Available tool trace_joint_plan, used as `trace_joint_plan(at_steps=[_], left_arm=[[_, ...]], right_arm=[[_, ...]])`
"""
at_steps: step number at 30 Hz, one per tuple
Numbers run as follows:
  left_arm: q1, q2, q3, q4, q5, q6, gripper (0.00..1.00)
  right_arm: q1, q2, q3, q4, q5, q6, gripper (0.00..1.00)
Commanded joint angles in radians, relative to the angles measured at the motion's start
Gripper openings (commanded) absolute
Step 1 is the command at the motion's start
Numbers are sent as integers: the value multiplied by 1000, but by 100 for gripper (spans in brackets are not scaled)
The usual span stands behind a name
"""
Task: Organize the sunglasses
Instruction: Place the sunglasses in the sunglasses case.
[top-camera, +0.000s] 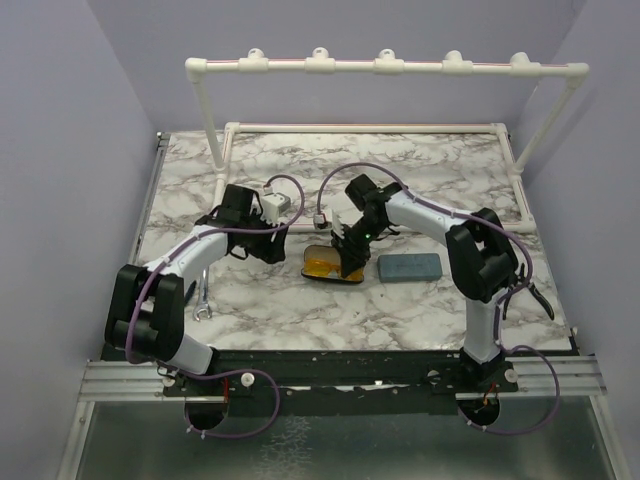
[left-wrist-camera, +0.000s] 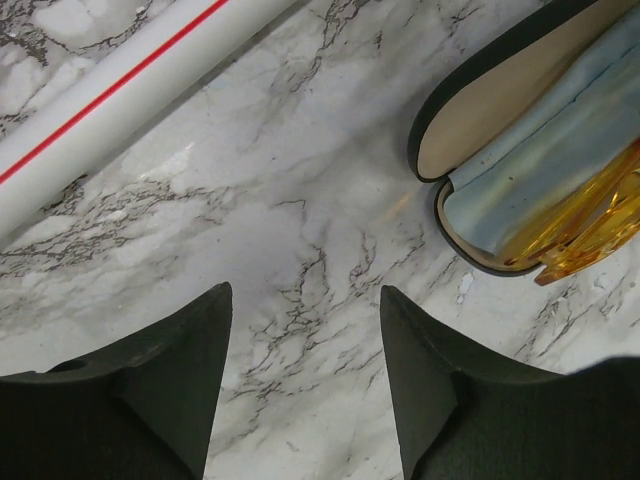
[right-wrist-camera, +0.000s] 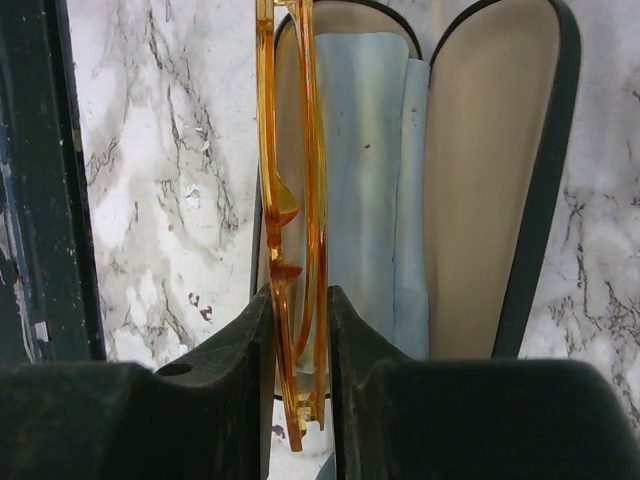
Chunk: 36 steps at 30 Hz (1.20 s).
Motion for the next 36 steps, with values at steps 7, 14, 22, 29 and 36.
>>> trace_joint_plan(at_steps=[7, 14, 22, 29, 36], left_arm=[[-1, 14, -114, 372, 209, -148, 64], [-52, 30, -177, 564, 238, -98, 72], [-57, 71, -222, 727, 305, -151, 73], [-64, 121, -211, 776, 316, -176, 73], [-74, 141, -206, 781, 366, -172, 61]], right_arm=[[12, 51, 5, -21, 0, -6, 23], [16, 52, -23, 21, 40, 36, 23], [18, 55, -34, 48, 55, 60, 24], [18, 62, -40, 93, 80, 88, 27], [22, 63, -33, 120, 93, 109, 32]])
